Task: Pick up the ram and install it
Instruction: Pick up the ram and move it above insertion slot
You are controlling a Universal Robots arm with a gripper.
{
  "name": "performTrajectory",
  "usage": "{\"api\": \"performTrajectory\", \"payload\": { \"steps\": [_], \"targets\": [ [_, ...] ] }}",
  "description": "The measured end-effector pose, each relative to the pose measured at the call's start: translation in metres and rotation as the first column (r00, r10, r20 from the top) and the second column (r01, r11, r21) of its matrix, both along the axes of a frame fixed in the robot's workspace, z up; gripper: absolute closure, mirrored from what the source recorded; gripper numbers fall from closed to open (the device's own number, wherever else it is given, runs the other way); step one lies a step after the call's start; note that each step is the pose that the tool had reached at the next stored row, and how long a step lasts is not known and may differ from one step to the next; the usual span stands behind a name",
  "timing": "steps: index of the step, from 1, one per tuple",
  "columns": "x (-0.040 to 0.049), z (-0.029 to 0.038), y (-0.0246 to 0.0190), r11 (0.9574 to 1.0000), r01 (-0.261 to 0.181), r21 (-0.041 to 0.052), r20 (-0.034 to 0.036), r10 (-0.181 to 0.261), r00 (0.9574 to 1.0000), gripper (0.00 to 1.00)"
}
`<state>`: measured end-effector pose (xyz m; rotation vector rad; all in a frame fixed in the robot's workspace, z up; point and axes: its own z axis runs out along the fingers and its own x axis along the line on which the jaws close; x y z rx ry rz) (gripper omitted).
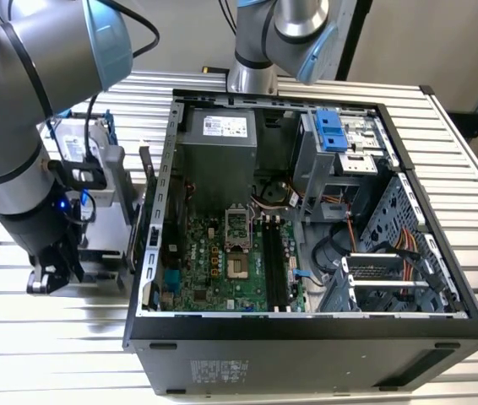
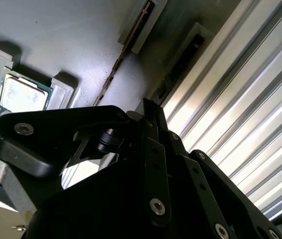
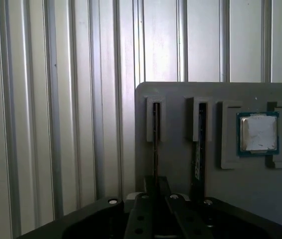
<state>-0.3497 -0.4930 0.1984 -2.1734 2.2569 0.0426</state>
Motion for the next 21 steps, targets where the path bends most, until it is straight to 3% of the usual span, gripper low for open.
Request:
{"api": "performTrajectory", "payload": {
  "steps": [21],
  "targets": [
    [0.0000, 0.0144, 0.0000, 1.0000, 0.000, 0.0000, 0.0000, 0.000, 1.0000, 1.00]
  ]
}}
